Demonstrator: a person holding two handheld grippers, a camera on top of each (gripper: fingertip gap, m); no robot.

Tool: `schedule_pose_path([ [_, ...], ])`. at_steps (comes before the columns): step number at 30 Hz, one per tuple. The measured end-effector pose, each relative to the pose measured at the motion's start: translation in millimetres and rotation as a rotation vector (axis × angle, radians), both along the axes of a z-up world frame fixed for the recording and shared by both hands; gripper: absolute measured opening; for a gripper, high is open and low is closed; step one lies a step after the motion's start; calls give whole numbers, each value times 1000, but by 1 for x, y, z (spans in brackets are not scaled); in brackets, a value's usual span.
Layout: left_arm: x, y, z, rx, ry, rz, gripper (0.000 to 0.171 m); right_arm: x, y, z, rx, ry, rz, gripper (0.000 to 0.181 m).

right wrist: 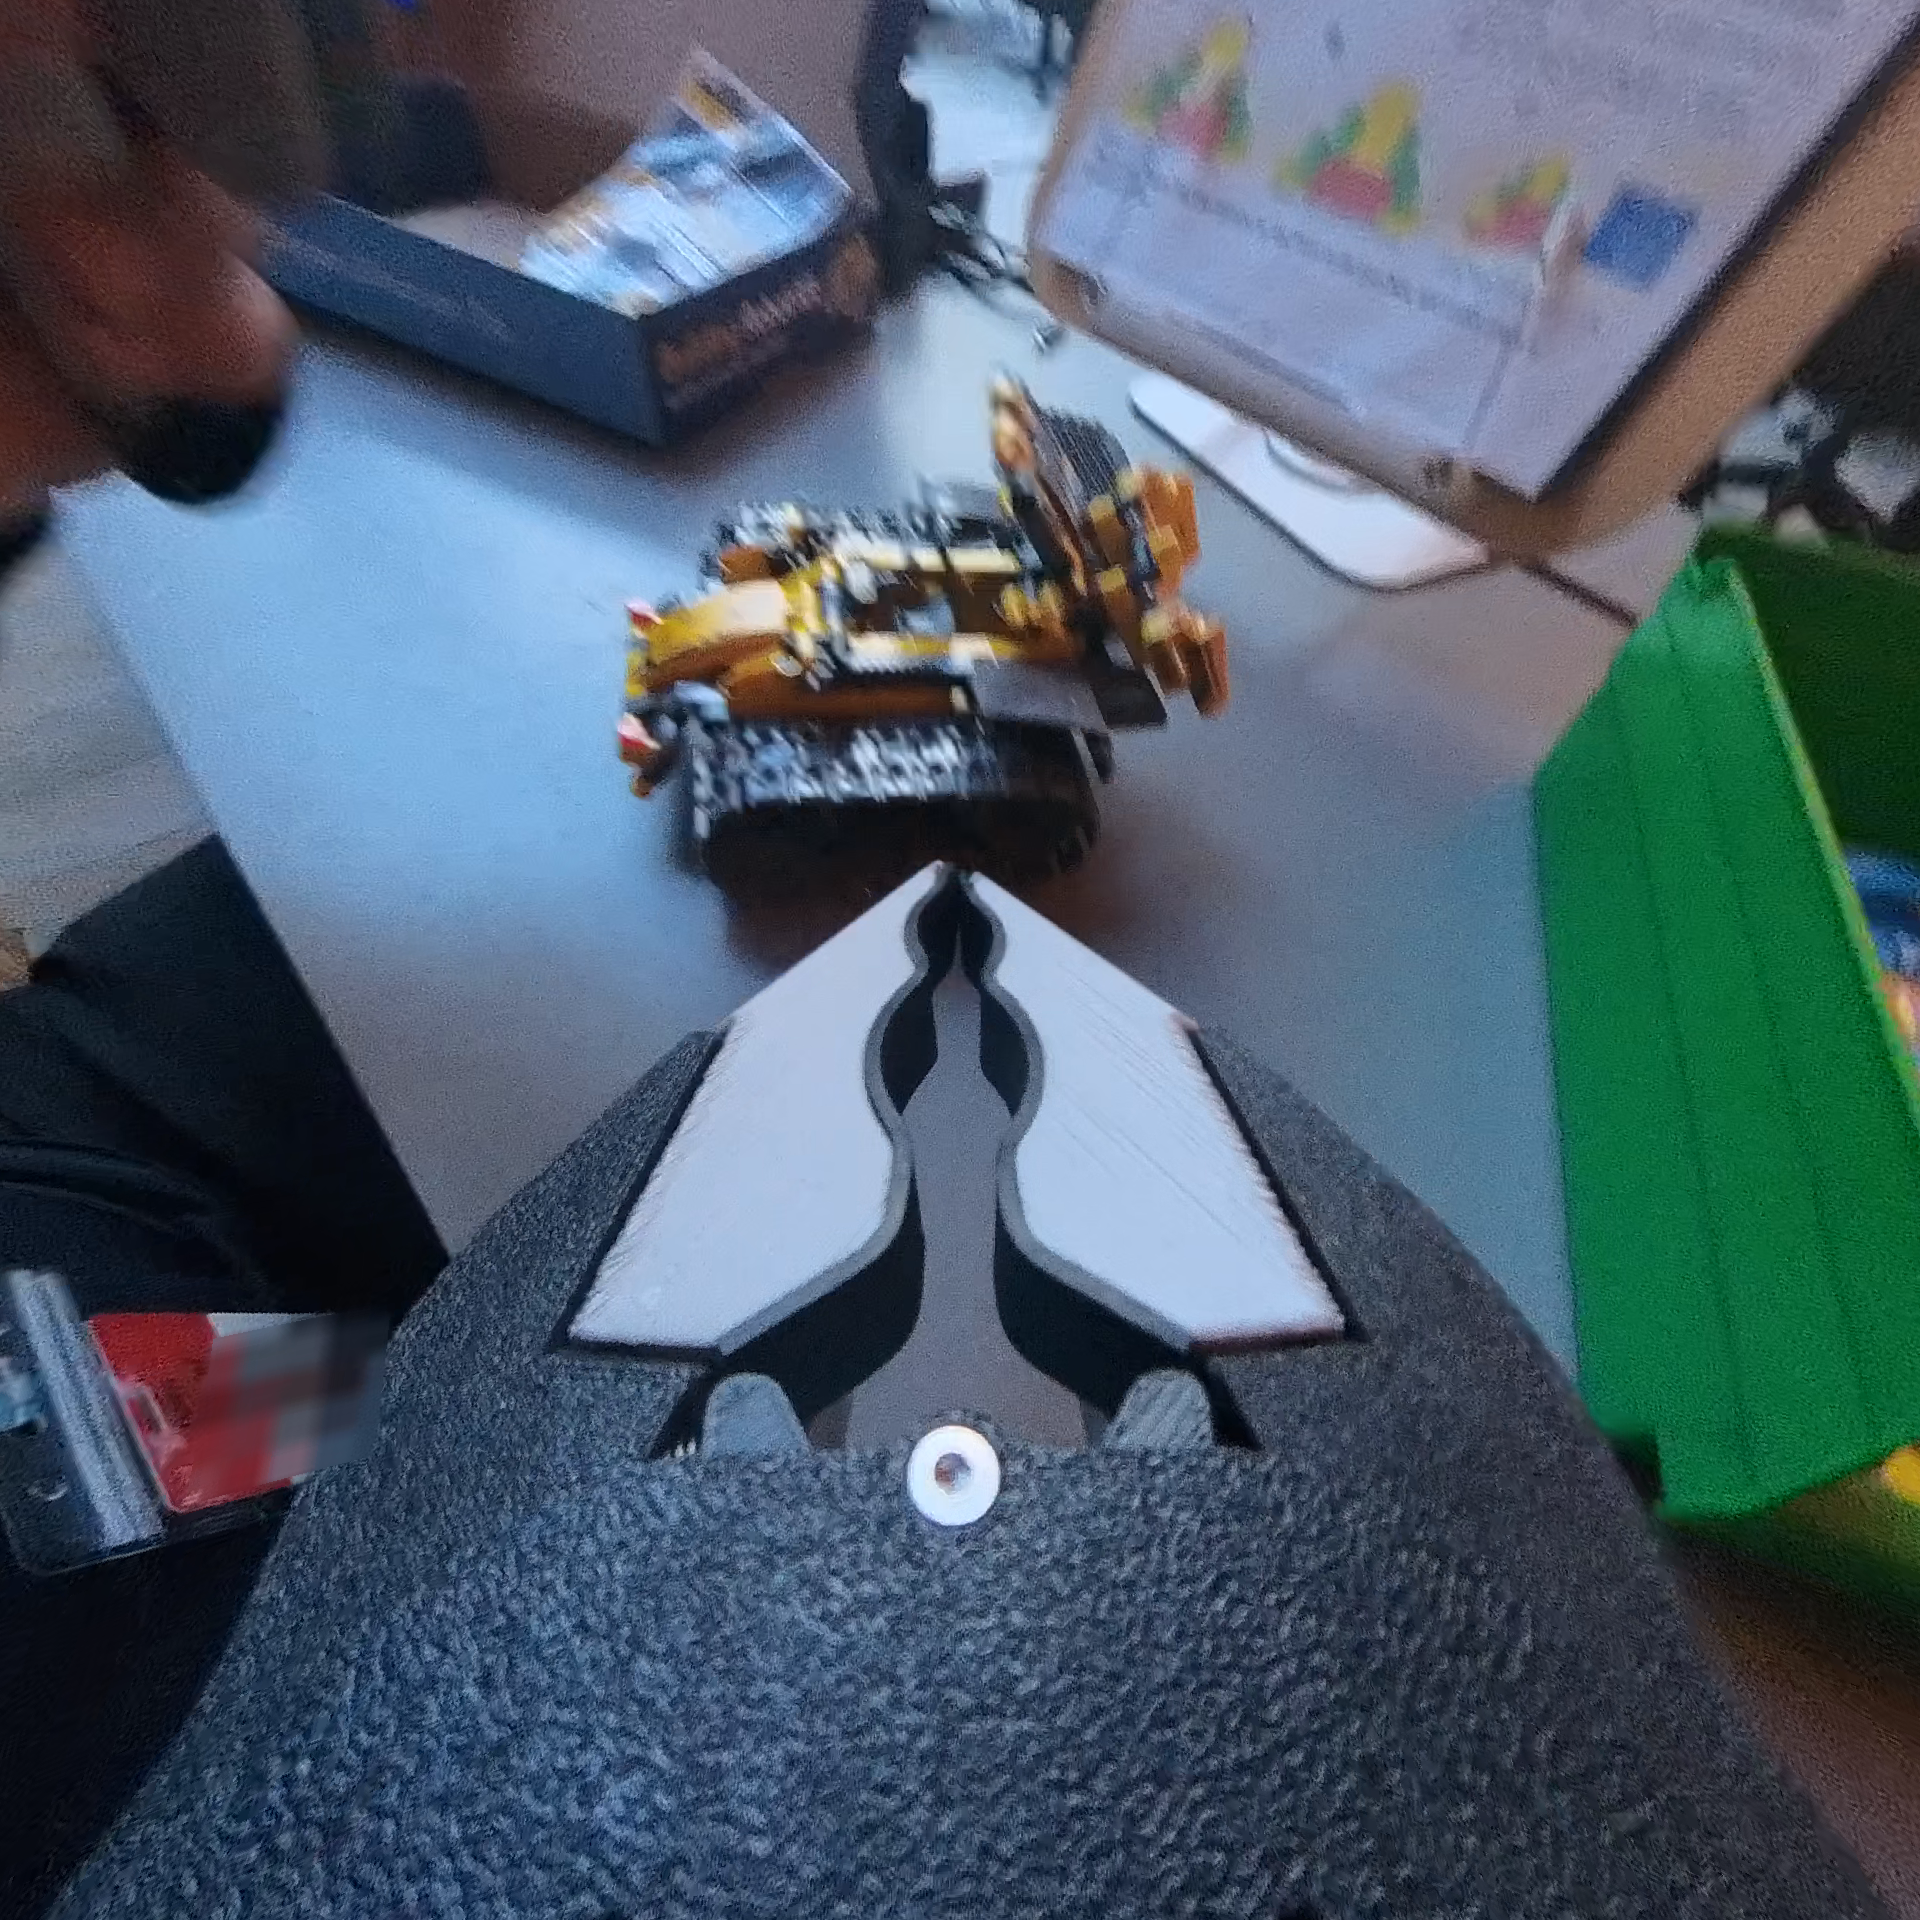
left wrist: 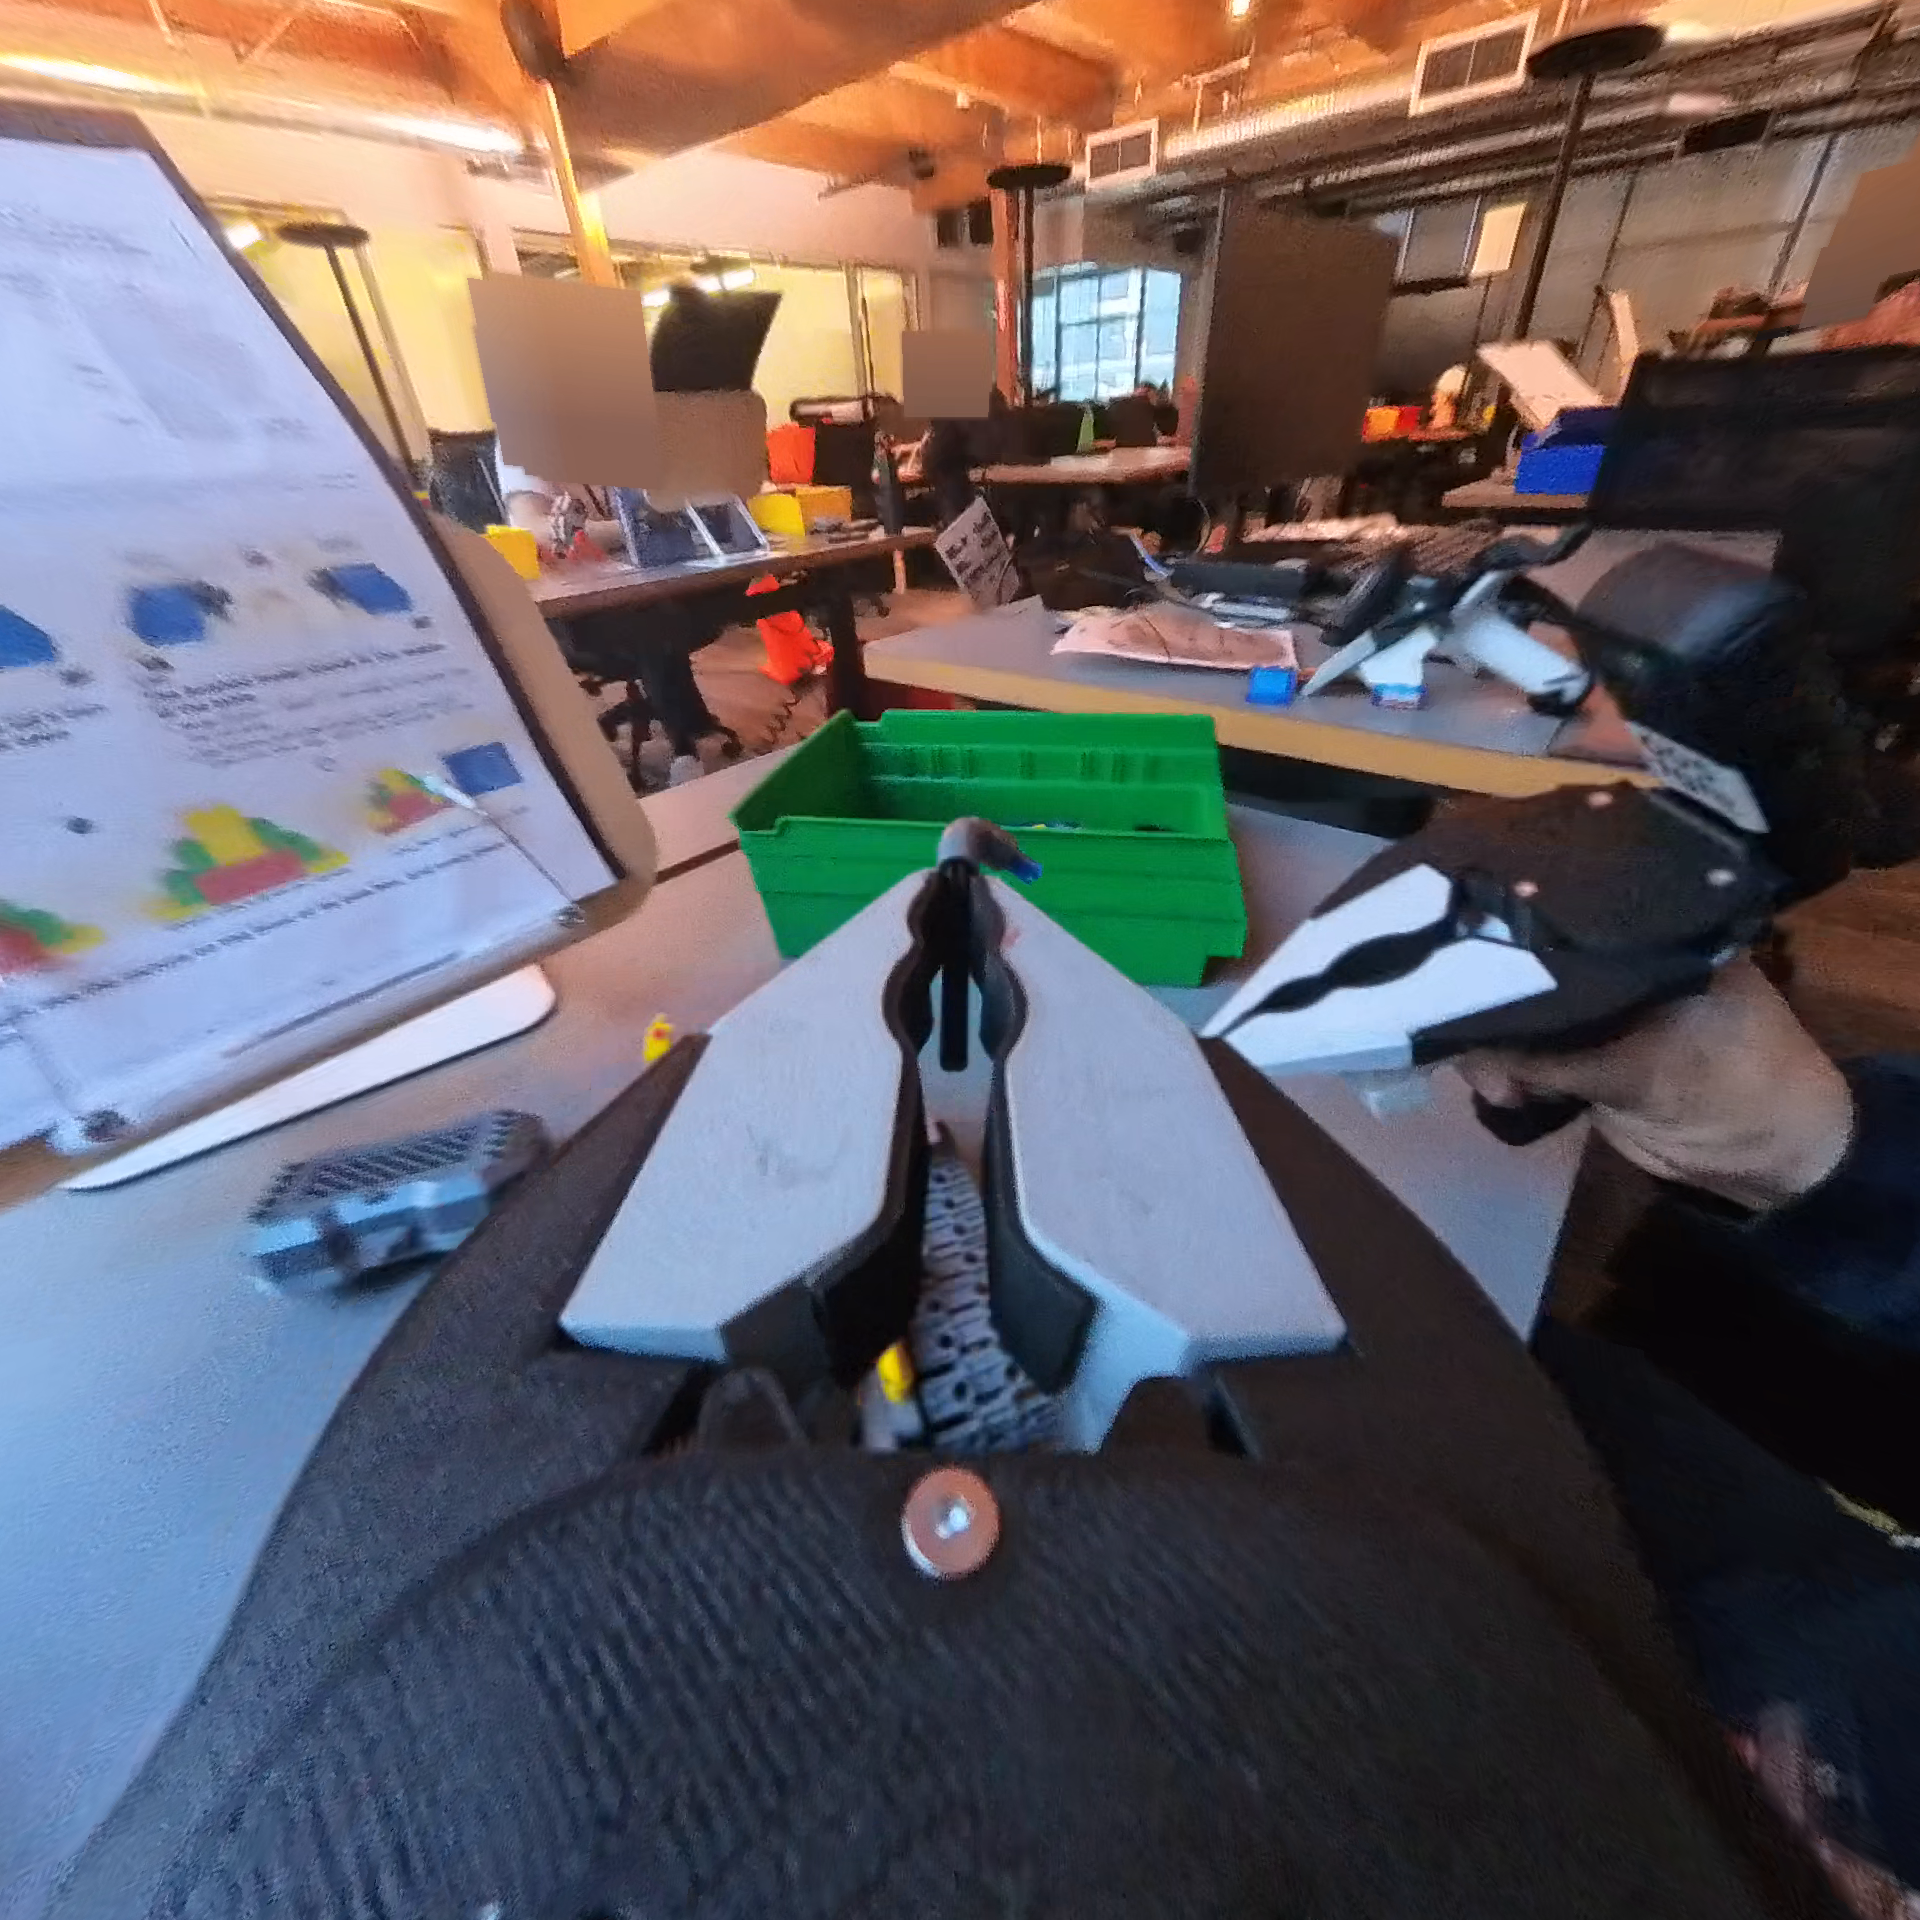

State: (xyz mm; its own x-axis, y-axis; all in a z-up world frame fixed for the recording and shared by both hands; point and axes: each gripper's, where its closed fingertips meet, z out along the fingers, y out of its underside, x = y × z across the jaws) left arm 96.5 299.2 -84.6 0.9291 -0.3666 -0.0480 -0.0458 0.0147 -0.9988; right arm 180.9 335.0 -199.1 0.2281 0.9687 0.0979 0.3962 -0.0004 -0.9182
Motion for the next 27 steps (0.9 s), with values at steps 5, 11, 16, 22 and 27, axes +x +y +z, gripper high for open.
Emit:
schedule_pose_path([
  [5,33,1,-20,-46,-48,-130,2,-14,-24,36,-19,111,107,12],
  [11,54,-6,-28,-75,-102,-227,2,-19,-42,70,-101,220,222,19],
  [16,64,-8,-31,-69,-85,-241,2,-23,-50,75,-191,240,301,7],
  [22,68,-7,-37,-75,-54,-231,2,-22,-46,69,-155,206,272,1],
  [27,69,-7,-42,-69,57,-207,2,-21,-44,65,-122,191,270,4],
])
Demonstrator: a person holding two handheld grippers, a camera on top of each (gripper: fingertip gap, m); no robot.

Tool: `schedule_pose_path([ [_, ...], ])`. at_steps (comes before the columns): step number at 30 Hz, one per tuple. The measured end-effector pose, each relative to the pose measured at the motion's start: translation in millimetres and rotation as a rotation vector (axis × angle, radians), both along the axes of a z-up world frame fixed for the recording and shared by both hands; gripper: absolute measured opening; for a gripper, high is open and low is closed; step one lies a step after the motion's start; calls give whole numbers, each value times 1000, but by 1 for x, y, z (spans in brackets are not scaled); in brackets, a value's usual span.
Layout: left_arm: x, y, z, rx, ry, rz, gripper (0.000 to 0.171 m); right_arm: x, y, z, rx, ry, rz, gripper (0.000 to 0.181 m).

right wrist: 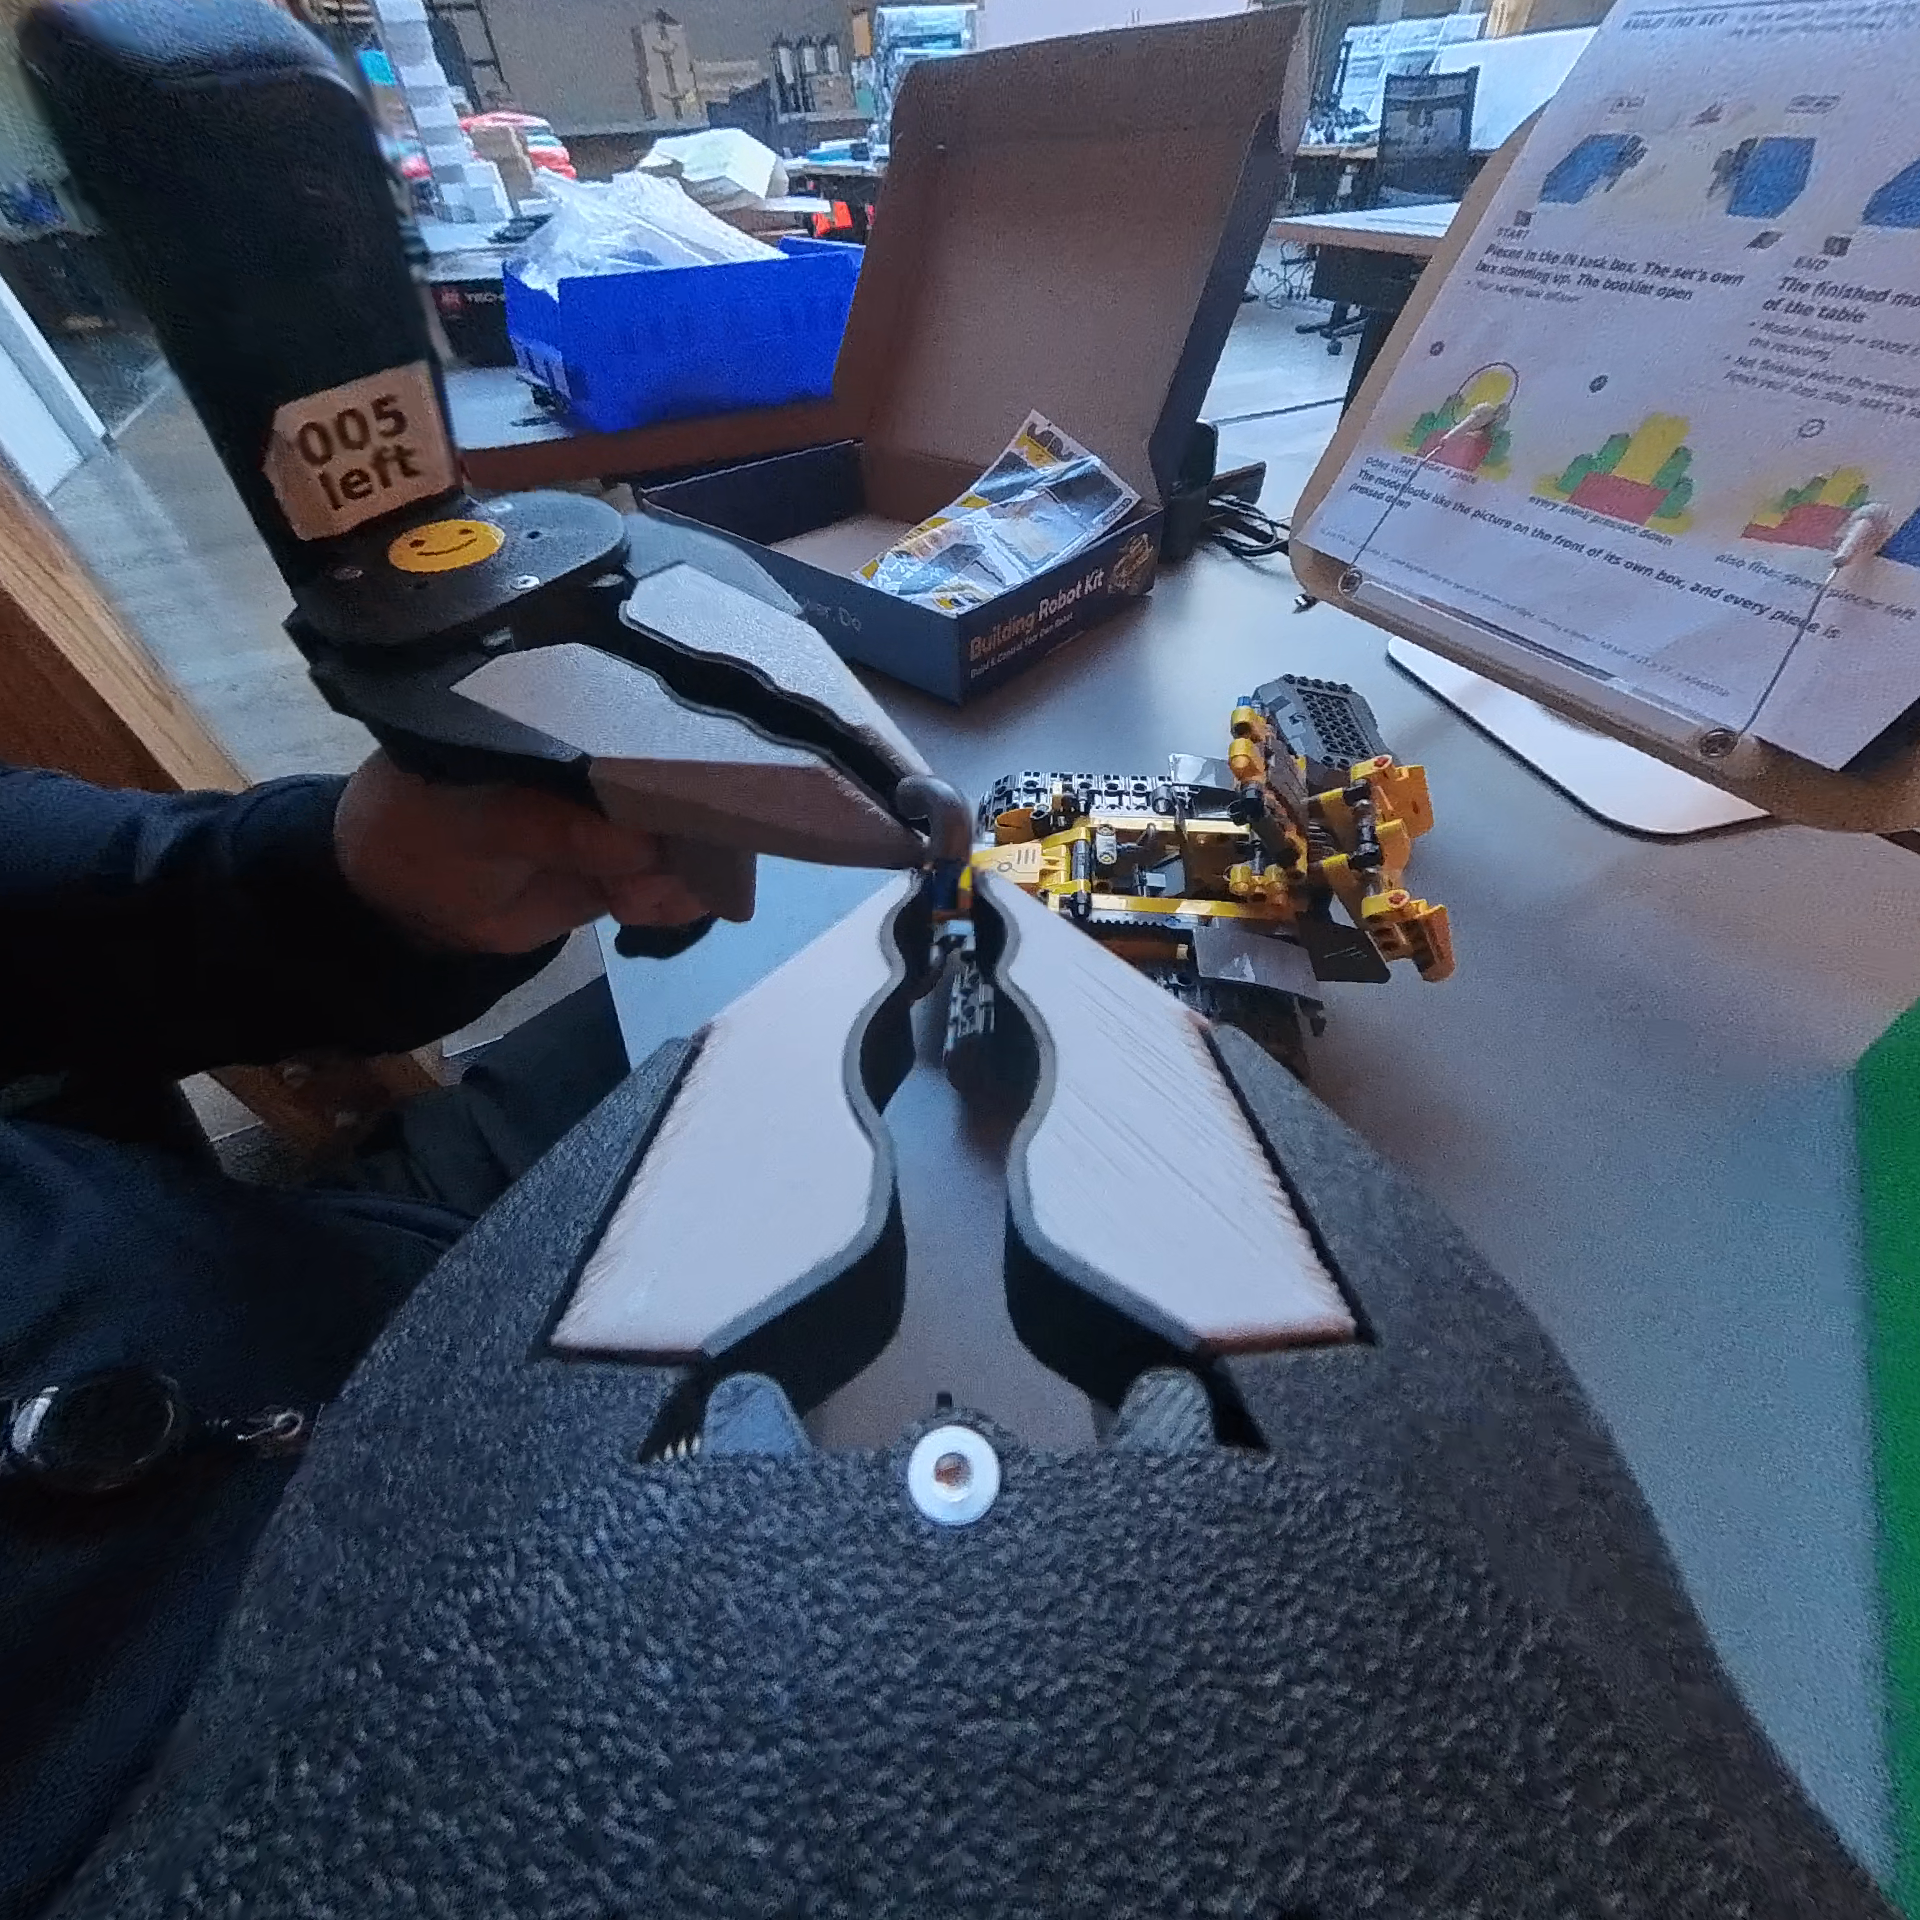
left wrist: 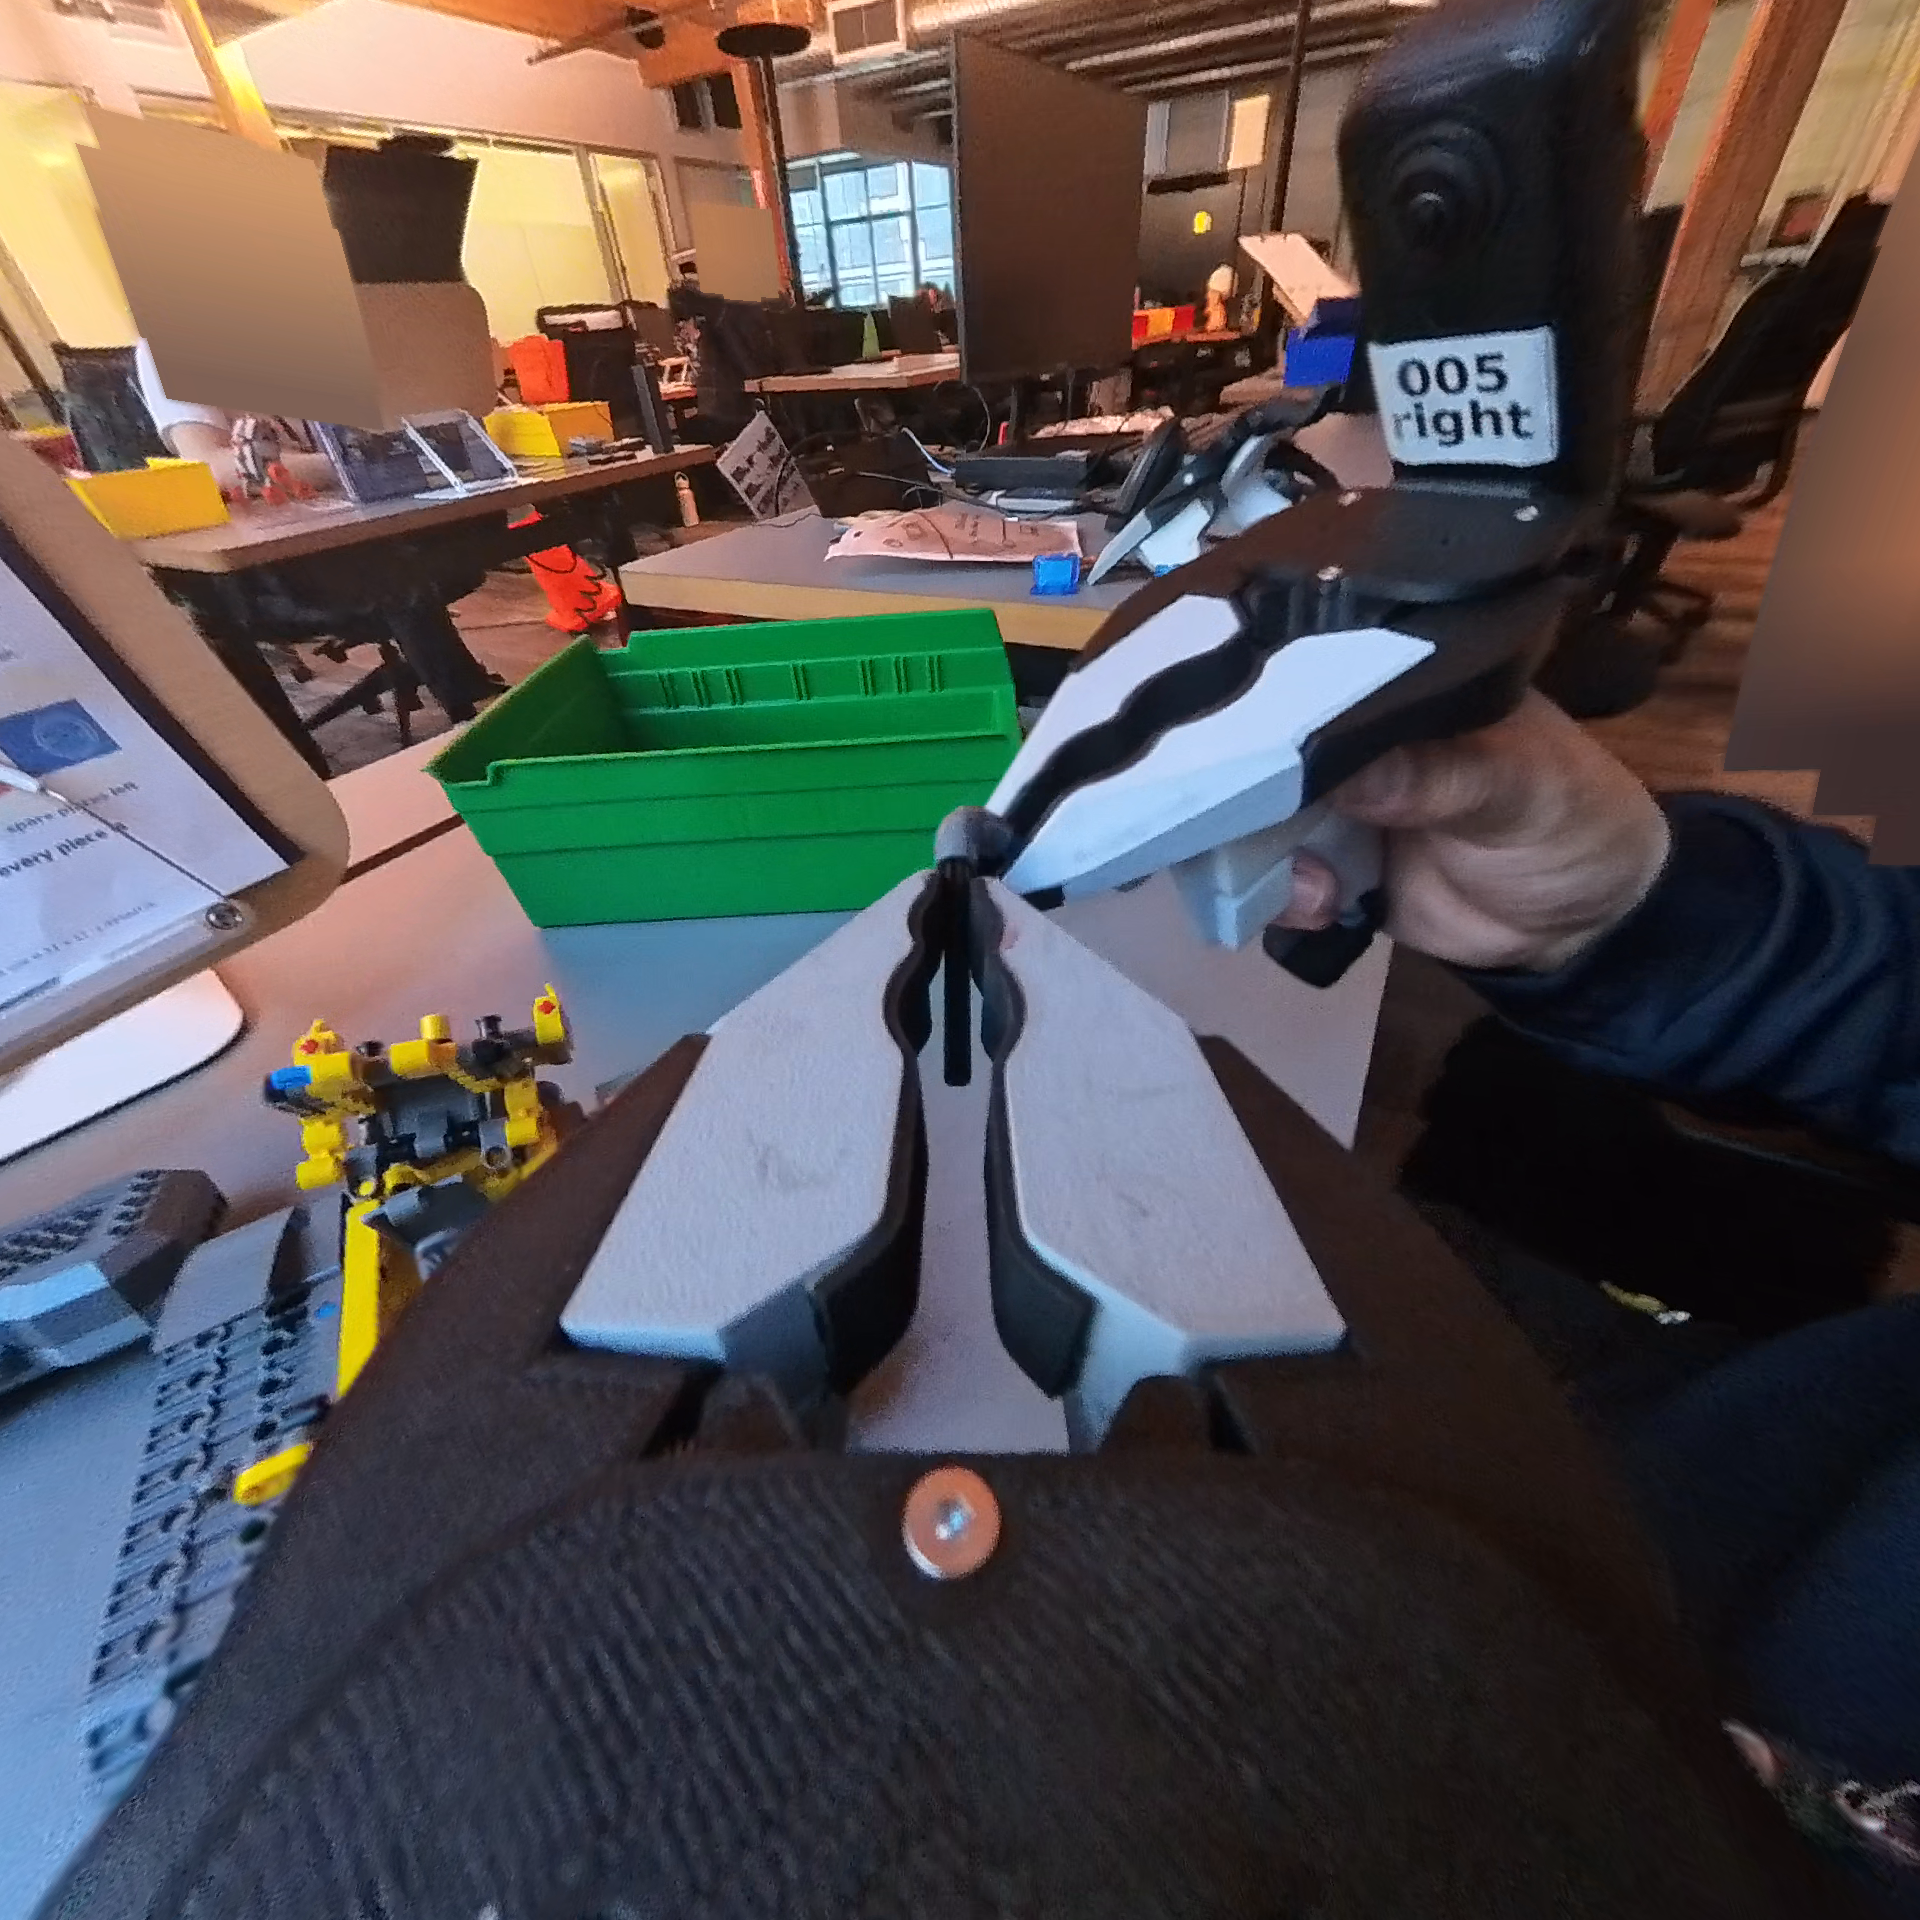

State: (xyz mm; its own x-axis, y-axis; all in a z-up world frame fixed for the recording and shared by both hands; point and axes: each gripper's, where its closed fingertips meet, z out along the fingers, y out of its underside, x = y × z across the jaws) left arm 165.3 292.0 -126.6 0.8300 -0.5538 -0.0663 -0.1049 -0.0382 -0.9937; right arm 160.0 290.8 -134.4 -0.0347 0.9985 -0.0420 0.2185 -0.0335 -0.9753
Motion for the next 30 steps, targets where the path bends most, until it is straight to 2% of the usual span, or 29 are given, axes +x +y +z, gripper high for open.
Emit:
schedule_pose_path([
  [2,2,-1,-1,8,65,-6,2,3,3,0,14,-6,-4,15],
  [5,5,-2,-6,0,143,-4,2,10,-1,7,27,20,52,17],
  [7,12,-4,-10,-20,167,-36,2,12,-2,1,70,-43,82,17],
  [12,10,3,-38,-125,300,6,2,11,8,-23,423,-274,-2,16],
  [14,8,8,-50,-156,323,38,2,9,11,-34,557,-339,-27,9],
  [19,8,12,-63,-187,297,43,2,9,16,-49,679,-359,-89,6],
  [30,19,5,-75,-275,209,-35,7,21,22,-60,753,-375,-160,6],
])
